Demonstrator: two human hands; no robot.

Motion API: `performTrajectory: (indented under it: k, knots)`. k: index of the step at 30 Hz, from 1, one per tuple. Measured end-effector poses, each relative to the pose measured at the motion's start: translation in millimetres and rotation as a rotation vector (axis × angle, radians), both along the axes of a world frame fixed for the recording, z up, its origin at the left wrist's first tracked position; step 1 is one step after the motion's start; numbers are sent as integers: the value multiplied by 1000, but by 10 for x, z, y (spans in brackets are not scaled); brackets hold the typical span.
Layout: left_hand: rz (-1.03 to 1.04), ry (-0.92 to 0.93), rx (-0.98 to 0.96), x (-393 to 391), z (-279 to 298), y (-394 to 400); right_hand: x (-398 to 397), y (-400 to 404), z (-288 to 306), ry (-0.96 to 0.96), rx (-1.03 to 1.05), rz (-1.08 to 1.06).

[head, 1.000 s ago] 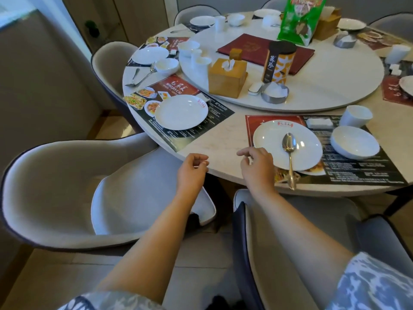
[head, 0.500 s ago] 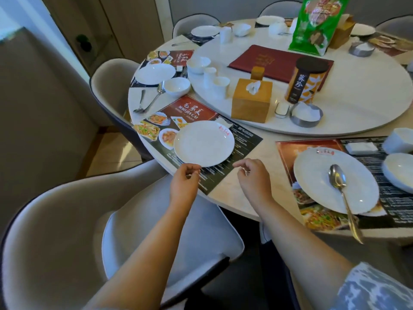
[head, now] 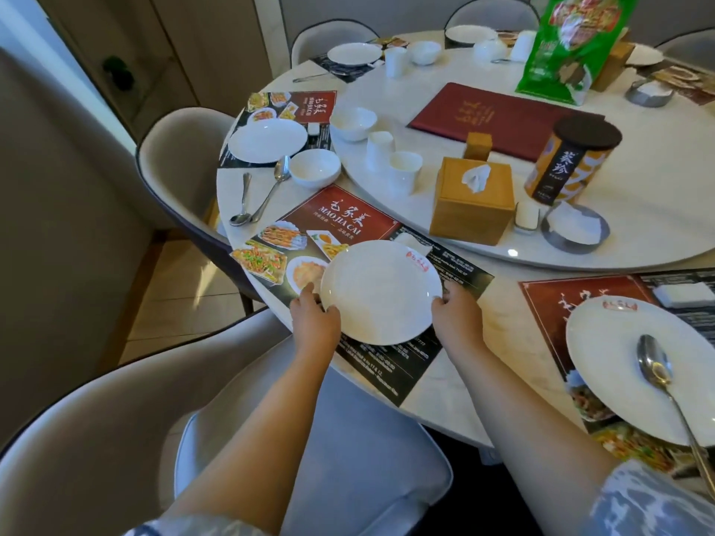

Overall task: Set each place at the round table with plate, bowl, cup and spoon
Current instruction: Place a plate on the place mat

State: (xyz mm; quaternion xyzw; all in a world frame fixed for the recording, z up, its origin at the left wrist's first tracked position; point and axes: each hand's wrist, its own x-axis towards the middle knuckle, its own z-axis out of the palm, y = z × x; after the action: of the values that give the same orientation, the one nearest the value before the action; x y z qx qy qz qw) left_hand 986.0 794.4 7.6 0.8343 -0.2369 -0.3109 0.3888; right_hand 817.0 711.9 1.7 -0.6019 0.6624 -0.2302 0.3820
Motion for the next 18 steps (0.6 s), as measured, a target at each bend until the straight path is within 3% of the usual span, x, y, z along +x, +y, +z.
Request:
performTrajectory:
  k: [3,11,18]
  knots:
    - [-45,-92,21,51,-53,-48,66,-75,-62,12,-8,-20]
    - [150,-15,-27,564,36,-142,633,-355,81,-117,0,119]
    - [232,-53,2,973,19,-349,1109,-644,-33,-66,-36,217]
